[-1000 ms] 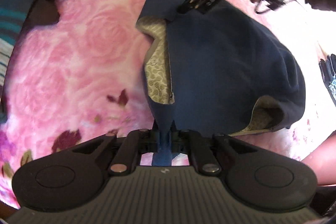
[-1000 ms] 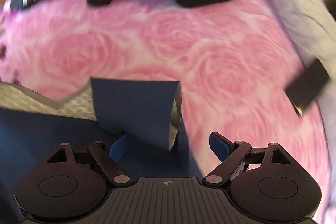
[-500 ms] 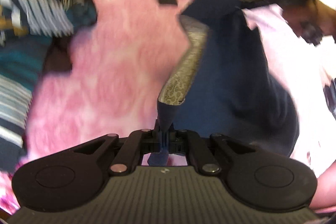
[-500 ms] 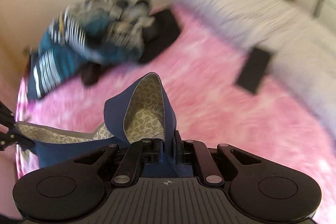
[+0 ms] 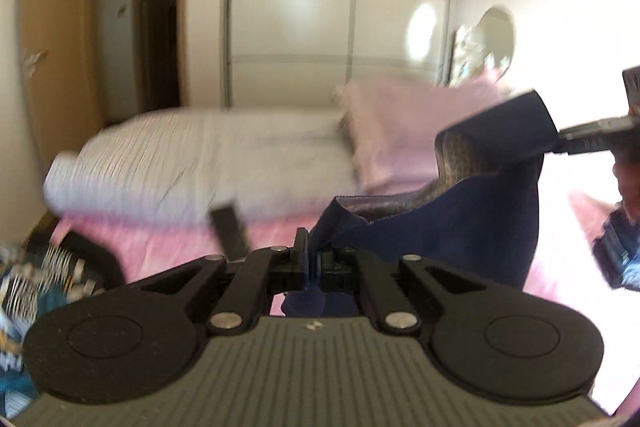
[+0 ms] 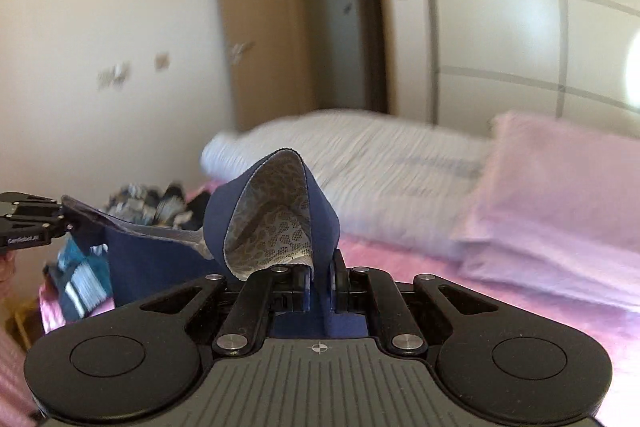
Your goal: Fold clothes
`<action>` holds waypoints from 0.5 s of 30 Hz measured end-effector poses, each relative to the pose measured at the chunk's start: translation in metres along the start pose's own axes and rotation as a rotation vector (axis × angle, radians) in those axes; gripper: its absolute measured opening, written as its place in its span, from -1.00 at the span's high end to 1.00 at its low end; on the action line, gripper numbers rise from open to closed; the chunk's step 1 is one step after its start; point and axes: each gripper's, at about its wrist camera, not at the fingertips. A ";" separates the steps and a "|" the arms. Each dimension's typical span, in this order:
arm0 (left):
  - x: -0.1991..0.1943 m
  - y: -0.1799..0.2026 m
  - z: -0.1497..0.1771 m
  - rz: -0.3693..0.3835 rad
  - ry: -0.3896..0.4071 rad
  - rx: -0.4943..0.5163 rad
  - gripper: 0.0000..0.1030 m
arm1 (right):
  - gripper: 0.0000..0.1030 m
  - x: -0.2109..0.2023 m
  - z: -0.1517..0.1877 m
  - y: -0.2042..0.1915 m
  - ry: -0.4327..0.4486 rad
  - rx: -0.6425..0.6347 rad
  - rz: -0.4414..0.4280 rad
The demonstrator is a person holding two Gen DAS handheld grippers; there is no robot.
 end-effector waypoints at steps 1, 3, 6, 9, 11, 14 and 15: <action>-0.002 0.009 -0.011 0.018 0.029 0.013 0.98 | 0.87 -0.019 -0.002 0.002 0.027 0.015 0.023; -0.006 0.025 -0.030 0.060 0.083 0.042 0.98 | 0.87 -0.056 -0.005 0.003 0.083 0.052 0.070; -0.010 0.044 -0.051 0.125 0.141 0.092 0.98 | 0.87 -0.102 0.000 -0.008 0.138 0.122 0.141; -0.013 0.049 -0.059 0.190 0.158 0.117 0.98 | 0.87 -0.135 0.011 -0.032 0.157 0.177 0.211; -0.021 0.051 -0.059 0.231 0.160 0.135 0.98 | 0.87 -0.155 0.020 -0.051 0.161 0.221 0.259; -0.040 0.052 -0.062 0.294 0.174 0.169 0.98 | 0.87 -0.190 0.022 -0.087 0.186 0.255 0.319; -0.048 0.053 -0.064 0.315 0.182 0.180 0.98 | 0.87 -0.203 0.022 -0.102 0.197 0.260 0.337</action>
Point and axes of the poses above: each gripper's, at about its wrist camera, not at the fingertips, and x roughly the way its jaws point, y to its right, z to its underside, and after that the axes turned 7 degrees about -x, right-handed
